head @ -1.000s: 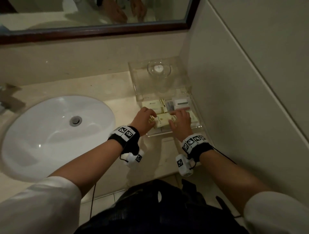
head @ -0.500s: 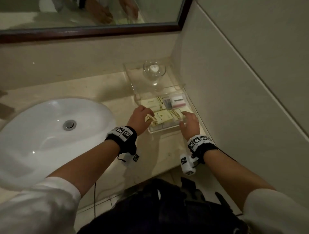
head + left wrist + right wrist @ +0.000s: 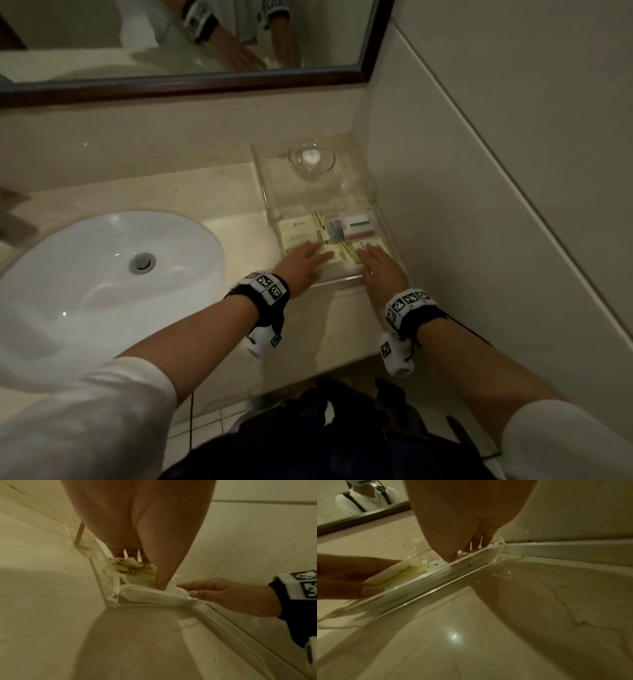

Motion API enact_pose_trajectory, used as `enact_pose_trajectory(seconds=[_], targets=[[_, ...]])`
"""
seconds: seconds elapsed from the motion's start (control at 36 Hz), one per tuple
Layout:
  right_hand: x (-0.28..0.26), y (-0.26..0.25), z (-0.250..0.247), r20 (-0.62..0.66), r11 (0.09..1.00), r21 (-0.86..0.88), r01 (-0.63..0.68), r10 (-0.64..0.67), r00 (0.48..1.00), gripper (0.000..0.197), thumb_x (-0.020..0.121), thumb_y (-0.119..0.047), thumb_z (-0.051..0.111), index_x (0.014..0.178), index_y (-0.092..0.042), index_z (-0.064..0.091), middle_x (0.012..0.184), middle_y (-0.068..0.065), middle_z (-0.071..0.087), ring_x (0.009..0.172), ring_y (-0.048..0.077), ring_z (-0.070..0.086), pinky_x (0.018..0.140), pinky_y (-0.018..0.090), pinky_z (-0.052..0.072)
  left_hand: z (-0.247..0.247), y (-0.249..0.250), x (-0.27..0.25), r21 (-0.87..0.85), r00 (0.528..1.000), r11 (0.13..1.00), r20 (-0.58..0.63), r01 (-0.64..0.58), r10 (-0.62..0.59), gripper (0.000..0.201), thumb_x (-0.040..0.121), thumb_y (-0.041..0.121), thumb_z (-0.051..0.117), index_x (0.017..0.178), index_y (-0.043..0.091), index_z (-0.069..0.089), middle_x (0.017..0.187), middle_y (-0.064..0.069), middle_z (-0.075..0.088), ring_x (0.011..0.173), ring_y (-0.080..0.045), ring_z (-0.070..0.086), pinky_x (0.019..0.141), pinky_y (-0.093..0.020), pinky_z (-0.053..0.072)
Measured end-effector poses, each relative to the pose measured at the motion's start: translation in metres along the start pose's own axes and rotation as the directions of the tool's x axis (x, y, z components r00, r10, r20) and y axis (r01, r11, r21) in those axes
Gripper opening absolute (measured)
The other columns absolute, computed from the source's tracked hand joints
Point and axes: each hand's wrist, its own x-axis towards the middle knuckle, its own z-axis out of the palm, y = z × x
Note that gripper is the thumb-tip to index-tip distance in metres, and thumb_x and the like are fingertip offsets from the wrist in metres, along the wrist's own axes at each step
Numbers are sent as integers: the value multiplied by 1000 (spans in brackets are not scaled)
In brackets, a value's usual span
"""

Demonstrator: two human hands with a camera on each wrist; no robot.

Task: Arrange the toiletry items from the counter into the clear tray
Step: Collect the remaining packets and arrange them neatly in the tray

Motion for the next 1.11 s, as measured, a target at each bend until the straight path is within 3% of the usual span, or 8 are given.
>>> enact_pose_trajectory(seconds=[0.14,0.22,0.42,0.61,0.75,0.92,1.03,1.11], targets=[[1,3,6,9,999,-28,29,-29,1000,48,100,-20,33,148,-17,27,157,5,20,145,22,16,119,34,18,5,-2,-2,-4,996,998,-64,-60,60,46,97,16,46,142,20,39,154,-12,25,144,-35,16,118,-41,14],[0,5,7,-25,998,-39,52,-53,998,48,100,-20,34,147,-15,29,156,7,23,145,23,19,119,32,17,7,-3,-3,-4,994,997,-86,-71,71,45,97,15,46,141,21,41,154,-11,25,144,-35,16,118,-42,16],[0,6,3,-31,998,-14,69,-69,997,46,100,-23,36,145,-15,34,154,7,28,143,22,25,116,29,17,8,-2,-3,80,999,997,-40,-25,29,54,99,8,40,147,28,27,158,-5,13,147,-28,9,118,-38,13],[-1,2,-3,44,998,51,35,-37,998,46,102,-22,33,147,-14,31,157,6,21,145,22,17,117,28,11,1,-1,-6,-80,998,996,-31,43,-46,47,100,16,37,146,23,29,157,-2,20,146,-23,13,118,-36,16],[0,0,-10,117,997,73,4,-13,993,47,102,-21,33,148,-14,28,158,6,16,146,21,11,117,30,10,-5,2,-6,-120,995,991,-69,65,-74,46,99,16,39,144,11,33,153,-8,30,140,-26,32,114,-30,24],[1,0,-14,59,986,165,-20,11,998,48,96,-15,45,143,-12,38,155,8,26,144,21,21,116,28,16,-12,8,-8,-150,981,984,-155,95,-118,41,99,12,39,139,12,42,143,-12,45,129,-28,47,107,-32,35],[2,-3,-20,5,971,236,-22,21,1000,39,92,-11,52,131,-4,53,146,13,41,136,26,36,112,27,24,-16,13,-4,-183,971,976,-187,117,-151,40,99,14,39,138,17,44,138,-11,51,124,-27,51,103,-30,37],[2,-12,-27,-110,947,319,33,3,994,21,90,-6,54,101,5,68,116,22,61,113,33,55,95,26,36,-16,20,1,-207,971,974,-199,91,-133,39,99,16,39,138,17,45,139,-11,50,127,-27,48,106,-31,35]])
